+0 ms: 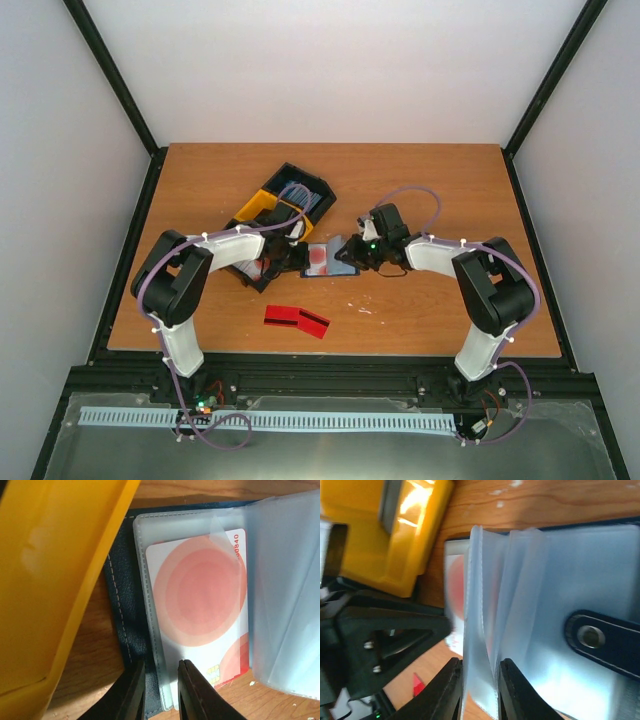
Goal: Put the credit cards into the card holder
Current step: Turn over the card slot in the card holder.
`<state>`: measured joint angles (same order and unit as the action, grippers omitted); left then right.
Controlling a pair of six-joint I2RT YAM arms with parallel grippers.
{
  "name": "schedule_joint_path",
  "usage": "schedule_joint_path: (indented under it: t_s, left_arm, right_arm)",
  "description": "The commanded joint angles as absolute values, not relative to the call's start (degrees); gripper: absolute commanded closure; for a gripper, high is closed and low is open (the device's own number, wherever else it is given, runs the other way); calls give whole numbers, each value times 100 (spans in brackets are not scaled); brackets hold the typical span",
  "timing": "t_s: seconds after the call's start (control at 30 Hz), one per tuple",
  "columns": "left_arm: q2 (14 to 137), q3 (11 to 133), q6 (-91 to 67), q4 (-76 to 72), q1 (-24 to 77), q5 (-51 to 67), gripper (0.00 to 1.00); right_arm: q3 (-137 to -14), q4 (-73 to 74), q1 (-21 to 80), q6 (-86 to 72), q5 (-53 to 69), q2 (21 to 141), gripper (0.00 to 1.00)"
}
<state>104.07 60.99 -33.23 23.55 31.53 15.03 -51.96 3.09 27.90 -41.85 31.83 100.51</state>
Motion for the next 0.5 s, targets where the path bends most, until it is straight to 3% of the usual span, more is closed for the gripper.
schedule_joint_path:
  t_s: [0.0,0.47]
  left_arm:
    - [10366,6145,-3198,2303,3208,1546,80]
    - [9793,6040,-3401,2312,3208,1231,79]
  right_arm:
    - [-5284,-397,2812,-4268,3888,10141,78]
    - [-6040,374,2890,-4029,3702,10845,79]
